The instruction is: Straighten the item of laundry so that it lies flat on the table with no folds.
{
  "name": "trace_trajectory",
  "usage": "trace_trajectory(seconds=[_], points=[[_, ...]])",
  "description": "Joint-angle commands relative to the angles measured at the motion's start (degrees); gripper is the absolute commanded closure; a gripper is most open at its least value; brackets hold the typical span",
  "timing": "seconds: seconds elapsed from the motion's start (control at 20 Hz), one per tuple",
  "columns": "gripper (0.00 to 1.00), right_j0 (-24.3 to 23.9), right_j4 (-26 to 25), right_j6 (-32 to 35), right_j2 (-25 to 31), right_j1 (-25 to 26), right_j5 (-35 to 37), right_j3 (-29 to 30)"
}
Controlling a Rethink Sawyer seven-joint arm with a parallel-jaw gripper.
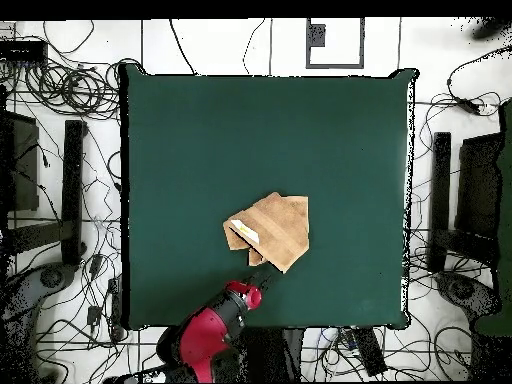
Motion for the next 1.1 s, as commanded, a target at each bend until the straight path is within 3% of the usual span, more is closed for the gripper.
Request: trace_trajectory(seconds=[0.05, 0.25, 0.85, 1.1], points=[[0.0, -0.06, 1.37, 6.77, 7.23, 1.02, 3.42, -10.97], [0.0, -0.41, 1.75, 8.2, 7.35, 2.85, 0.87, -11.3], [0.0, -9.57, -13.67, 13.75, 9.13, 2.52, -9.66, -11.17], [0.0, -11.87, -17.38, 12.91, 10.03, -0.95, -9.51, -9.21]])
